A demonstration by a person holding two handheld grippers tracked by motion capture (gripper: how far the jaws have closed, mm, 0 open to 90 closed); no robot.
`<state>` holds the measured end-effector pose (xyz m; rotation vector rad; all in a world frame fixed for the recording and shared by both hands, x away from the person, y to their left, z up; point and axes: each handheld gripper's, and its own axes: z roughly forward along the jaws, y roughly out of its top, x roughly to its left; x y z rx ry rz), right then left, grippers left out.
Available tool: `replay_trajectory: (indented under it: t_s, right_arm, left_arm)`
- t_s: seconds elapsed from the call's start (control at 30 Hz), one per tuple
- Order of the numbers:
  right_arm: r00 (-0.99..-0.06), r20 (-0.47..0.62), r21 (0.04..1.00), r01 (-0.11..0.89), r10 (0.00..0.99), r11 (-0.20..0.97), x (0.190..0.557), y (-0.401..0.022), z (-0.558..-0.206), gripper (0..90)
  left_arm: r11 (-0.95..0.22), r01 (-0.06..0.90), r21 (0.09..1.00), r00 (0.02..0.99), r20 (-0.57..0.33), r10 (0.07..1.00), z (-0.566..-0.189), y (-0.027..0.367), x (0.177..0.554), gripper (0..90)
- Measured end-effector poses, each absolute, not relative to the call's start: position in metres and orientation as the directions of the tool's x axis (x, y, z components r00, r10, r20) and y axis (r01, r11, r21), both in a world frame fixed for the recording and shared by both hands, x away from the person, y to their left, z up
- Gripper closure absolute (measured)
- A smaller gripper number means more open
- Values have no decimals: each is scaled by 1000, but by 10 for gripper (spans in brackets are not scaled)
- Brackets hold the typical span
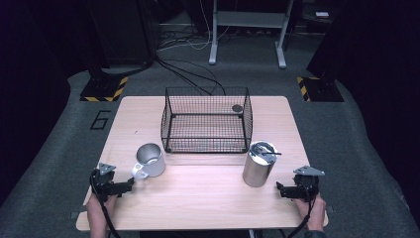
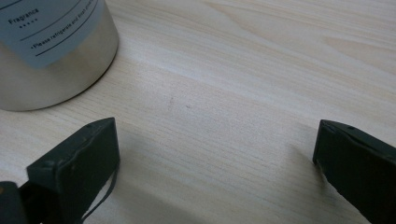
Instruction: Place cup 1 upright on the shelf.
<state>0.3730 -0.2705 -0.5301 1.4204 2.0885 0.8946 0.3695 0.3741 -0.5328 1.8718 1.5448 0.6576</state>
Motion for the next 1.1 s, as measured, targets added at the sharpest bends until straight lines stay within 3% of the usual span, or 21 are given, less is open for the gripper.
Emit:
replay_trajectory:
  t_s: [0.7,1.1]
  right_arm:
    - [-366,-1,723,643,931,253,369,-269,-525,0]
    - [-405,36,758,607,914,238,356,-261,-497,0]
  left_arm:
    - [-132,676,725,195,-3,981,-532,374,370,0]
    - [-127,673,728,190,-4,982,-533,374,370,0]
